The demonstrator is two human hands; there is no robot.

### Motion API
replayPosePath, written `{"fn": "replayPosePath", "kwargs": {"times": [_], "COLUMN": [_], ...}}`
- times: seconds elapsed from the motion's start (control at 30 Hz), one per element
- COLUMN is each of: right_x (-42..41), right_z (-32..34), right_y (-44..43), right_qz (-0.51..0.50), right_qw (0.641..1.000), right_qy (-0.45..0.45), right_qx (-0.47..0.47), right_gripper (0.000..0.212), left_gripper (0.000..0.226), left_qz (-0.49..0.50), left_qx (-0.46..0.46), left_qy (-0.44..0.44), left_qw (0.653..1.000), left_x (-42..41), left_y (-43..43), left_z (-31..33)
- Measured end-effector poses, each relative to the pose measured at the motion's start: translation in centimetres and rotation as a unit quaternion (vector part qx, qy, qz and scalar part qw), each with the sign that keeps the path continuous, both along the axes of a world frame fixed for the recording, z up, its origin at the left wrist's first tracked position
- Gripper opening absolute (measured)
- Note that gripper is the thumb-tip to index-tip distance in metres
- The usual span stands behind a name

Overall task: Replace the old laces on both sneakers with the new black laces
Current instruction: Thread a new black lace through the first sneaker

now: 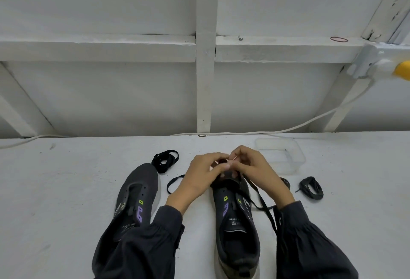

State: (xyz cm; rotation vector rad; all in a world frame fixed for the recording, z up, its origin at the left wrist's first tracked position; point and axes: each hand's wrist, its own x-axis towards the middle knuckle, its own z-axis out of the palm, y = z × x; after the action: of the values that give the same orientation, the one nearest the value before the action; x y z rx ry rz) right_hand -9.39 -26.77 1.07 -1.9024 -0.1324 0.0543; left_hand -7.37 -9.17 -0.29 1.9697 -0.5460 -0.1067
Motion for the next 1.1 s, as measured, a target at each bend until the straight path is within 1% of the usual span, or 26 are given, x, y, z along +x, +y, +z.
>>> {"fn": "replayPosePath", "kwargs": {"times": [0.03, 0.13, 0.23, 0.27, 0.3, 0.37, 0.4, 0.43, 0.5, 0.57, 0.6, 0.63, 0.67, 0.73, 0.8, 0.93, 1.03, 1.1], "right_x": [0.1, 0.0, 0.0, 0.1, 0.3, 0.8, 1.1, 1.3, 1.8, 2.7, 3.5, 4.4, 5.2, 6.5, 7.3, 8.0, 8.4, 8.2], "right_z": [0.2, 0.5, 0.3, 0.3, 0.2, 0.0, 0.1, 0.2, 0.4, 0.0, -0.6, -1.4, -2.2, -3.7, -5.1, -6.4, -6.6, -6.3], "right_y": [-0.1, -0.7, -0.6, -0.4, 0.0, 0.7, 0.9, 1.1, 1.2, 0.9, 0.6, 0.2, -0.2, -0.9, -1.2, -1.1, -1.3, -1.3], "right_qz": [0.001, 0.019, 0.029, 0.029, 0.028, 0.022, 0.020, 0.024, 0.032, -0.010, -0.046, -0.075, -0.082, -0.054, -0.034, -0.037, -0.065, -0.095], "right_qw": [1.000, 0.996, 0.995, 0.996, 0.996, 0.997, 0.997, 0.997, 0.995, 0.995, 0.997, 0.997, 0.993, 0.980, 0.969, 0.953, 0.958, 0.963], "right_qy": [0.016, 0.046, 0.047, 0.047, 0.049, 0.049, 0.049, 0.050, 0.059, 0.061, 0.046, 0.029, 0.021, 0.042, 0.071, 0.053, 0.037, 0.019], "right_qx": [0.023, 0.079, 0.081, 0.075, 0.070, 0.061, 0.057, 0.055, 0.071, 0.074, 0.039, -0.021, -0.087, -0.187, -0.235, -0.295, -0.276, -0.251], "right_gripper": [0.007, 0.008, 0.010, 0.010, 0.010, 0.011, 0.012, 0.011, 0.007, 0.008, 0.009, 0.012, 0.017, 0.025, 0.029, 0.017, 0.011, 0.012], "left_gripper": [0.014, 0.016, 0.017, 0.021, 0.030, 0.046, 0.046, 0.043, 0.028, 0.016, 0.016, 0.018, 0.020, 0.026, 0.027, 0.009, 0.008, 0.008], "left_qz": [0.016, 0.077, 0.092, 0.078, 0.060, 0.038, 0.042, 0.057, 0.101, 0.136, 0.148, 0.158, 0.163, 0.163, 0.169, 0.185, 0.179, 0.183], "left_qx": [-0.010, 0.004, 0.049, 0.062, 0.064, 0.032, 0.012, -0.004, -0.022, -0.027, -0.026, -0.025, -0.026, -0.036, -0.034, -0.051, -0.068, -0.071], "left_qy": [-0.001, -0.005, 0.006, 0.002, -0.004, -0.004, -0.006, -0.012, -0.024, -0.035, -0.033, -0.027, -0.019, -0.001, 0.016, 0.049, 0.063, 0.070], "left_qw": [1.000, 0.997, 0.994, 0.995, 0.996, 0.999, 0.999, 0.998, 0.994, 0.990, 0.988, 0.987, 0.986, 0.986, 0.985, 0.980, 0.980, 0.978], "left_x": [0.1, 0.3, 0.3, 0.1, -0.2, -0.8, -1.0, -1.1, -0.9, -0.7, -0.7, -0.8, -1.0, -1.3, -1.5, -1.8, -1.9, -1.8], "left_y": [0.4, 1.7, 2.3, 2.2, 2.0, 1.3, 0.9, 0.6, 0.5, 0.9, 1.1, 1.3, 1.4, 1.6, 1.7, 1.8, 2.0, 2.1], "left_z": [0.0, -0.6, -1.3, -1.4, -1.3, -1.1, -1.0, -0.9, -1.0, -1.4, -1.6, -1.6, -1.7, -1.9, -2.2, -2.5, -2.7, -2.9]}}
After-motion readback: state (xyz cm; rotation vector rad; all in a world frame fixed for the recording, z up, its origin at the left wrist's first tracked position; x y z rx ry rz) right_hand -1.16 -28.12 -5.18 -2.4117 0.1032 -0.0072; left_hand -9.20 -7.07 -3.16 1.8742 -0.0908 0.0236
